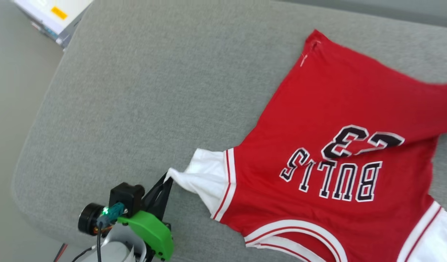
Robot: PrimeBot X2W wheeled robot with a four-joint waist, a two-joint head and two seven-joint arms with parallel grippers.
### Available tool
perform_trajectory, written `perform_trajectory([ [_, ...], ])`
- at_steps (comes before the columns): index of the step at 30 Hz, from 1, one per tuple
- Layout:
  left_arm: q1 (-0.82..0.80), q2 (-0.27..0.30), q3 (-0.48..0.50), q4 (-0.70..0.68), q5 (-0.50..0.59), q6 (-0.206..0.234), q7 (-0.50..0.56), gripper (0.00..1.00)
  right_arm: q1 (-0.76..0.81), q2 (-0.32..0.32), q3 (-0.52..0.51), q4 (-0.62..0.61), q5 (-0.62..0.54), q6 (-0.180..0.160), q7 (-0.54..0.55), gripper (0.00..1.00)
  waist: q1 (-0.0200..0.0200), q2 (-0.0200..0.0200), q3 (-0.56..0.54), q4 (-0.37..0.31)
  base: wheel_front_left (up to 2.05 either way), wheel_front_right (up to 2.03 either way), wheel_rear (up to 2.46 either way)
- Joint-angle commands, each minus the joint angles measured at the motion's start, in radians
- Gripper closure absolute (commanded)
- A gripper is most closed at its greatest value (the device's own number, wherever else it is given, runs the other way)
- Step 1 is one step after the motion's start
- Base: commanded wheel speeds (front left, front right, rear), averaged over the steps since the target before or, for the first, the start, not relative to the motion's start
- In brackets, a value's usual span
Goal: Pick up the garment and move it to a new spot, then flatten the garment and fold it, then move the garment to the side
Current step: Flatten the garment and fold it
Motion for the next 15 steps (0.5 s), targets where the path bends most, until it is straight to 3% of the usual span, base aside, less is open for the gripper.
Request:
perform_trajectory([
  [1, 0.020, 0.011, 0.006, 0.004, -0.020, 0.011, -0.003, 1.00, 0.050, -0.018, 0.009, -0.021, 0.021, -0.001, -0.013, 1.00, 0.0001, 0.0054, -0.076, -0.073, 0.00, 0.00, 0.00],
  [9, 0.086, 0.035, 0.014, -0.008, -0.035, 0.041, -0.003, 1.00, 0.323, -0.085, 0.005, -0.123, 0.112, -0.001, -0.084, 1.00, 0.0001, 0.0054, -0.134, -0.137, 0.00, 0.00, 0.00],
  [15, 0.117, 0.049, 0.017, -0.023, -0.045, 0.060, -0.001, 1.00, 0.547, -0.079, -0.045, -0.155, 0.157, -0.001, -0.145, 1.00, 0.0001, 0.0054, -0.158, -0.166, 0.00, 0.00, 0.00],
])
